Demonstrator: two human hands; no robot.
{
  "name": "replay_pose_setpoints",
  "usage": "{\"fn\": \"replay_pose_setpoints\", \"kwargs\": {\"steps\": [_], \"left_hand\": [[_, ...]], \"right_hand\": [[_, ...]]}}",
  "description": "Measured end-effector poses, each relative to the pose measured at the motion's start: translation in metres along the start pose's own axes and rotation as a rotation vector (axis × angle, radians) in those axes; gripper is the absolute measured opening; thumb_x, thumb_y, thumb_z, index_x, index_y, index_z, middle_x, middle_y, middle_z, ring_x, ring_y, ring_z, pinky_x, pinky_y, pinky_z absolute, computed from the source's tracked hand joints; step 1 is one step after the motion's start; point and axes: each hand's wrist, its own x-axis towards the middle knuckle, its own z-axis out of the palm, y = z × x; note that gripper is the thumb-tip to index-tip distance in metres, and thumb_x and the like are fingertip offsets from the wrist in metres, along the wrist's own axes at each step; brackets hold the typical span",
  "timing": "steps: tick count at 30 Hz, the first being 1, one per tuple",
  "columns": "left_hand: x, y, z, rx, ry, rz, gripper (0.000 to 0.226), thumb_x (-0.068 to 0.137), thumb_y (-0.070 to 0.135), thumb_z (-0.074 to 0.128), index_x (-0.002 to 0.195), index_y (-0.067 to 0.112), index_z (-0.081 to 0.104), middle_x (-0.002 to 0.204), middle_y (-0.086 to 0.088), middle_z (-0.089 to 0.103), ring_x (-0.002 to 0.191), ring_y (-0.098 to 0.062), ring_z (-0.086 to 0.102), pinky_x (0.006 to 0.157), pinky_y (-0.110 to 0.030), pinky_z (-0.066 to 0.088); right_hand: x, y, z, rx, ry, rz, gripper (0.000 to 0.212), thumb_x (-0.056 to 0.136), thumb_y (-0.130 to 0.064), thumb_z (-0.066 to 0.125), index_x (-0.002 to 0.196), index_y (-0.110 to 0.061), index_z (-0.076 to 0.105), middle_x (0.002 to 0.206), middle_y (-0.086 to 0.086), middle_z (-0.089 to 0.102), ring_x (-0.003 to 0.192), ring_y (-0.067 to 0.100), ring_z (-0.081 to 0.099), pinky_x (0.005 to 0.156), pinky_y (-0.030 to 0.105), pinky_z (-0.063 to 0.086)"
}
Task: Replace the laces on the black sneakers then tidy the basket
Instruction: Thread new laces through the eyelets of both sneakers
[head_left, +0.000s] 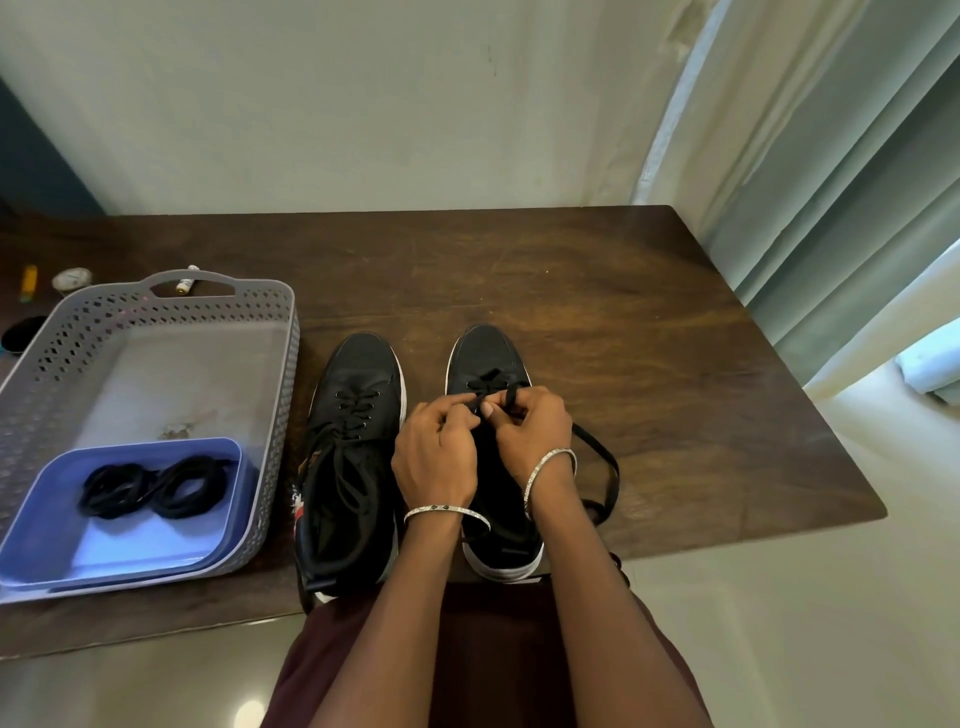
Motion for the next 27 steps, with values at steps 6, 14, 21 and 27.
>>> {"fn": "replay_pose_setpoints", "kwargs": {"steps": [6,14,21,27], "left_hand": [[0.010,-0.004,0.000,0.217,-0.025,0.058,0.028,0.102,0.033,0.046,0.102,0.028,0.074,0.097,0.006,0.071,0.095,-0.018,0.061,0.074,-0.029,0.035],[0.027,-0.005,0.007,0.413,-0.043,0.201,0.011,0.096,0.013,0.053,0.094,0.014,0.064,0.107,-0.007,0.063,0.103,-0.028,0.058,0.082,-0.036,0.041],[0.032,0.042,-0.036,-0.559,-0.299,-0.173,0.024,0.102,0.013,0.048,0.082,0.016,0.061,0.082,-0.002,0.065,0.066,-0.004,0.065,0.058,-0.018,0.046],[0.024,0.050,-0.056,-1.080,-0.467,-0.091,0.016,0.101,0.014,0.044,0.088,0.015,0.054,0.068,0.004,0.059,0.067,-0.016,0.062,0.079,-0.031,0.057]], "right_hand": [[0.000,0.003,-0.002,0.180,0.007,0.063,0.006,0.080,-0.006,0.079,0.084,-0.010,0.080,0.077,-0.007,0.071,0.080,0.009,0.069,0.084,0.030,0.056],[0.006,0.011,-0.001,0.308,-0.096,0.147,0.018,0.075,0.002,0.079,0.078,-0.017,0.079,0.084,0.007,0.076,0.087,0.024,0.073,0.090,0.046,0.058],[0.005,0.010,-0.005,0.335,-0.154,0.194,0.022,0.073,0.007,0.078,0.075,-0.015,0.075,0.086,0.016,0.075,0.086,0.032,0.073,0.087,0.049,0.059],[0.004,0.011,0.000,0.263,-0.098,0.139,0.024,0.070,0.003,0.079,0.072,-0.020,0.075,0.080,0.011,0.076,0.081,0.028,0.074,0.084,0.049,0.059]]}}
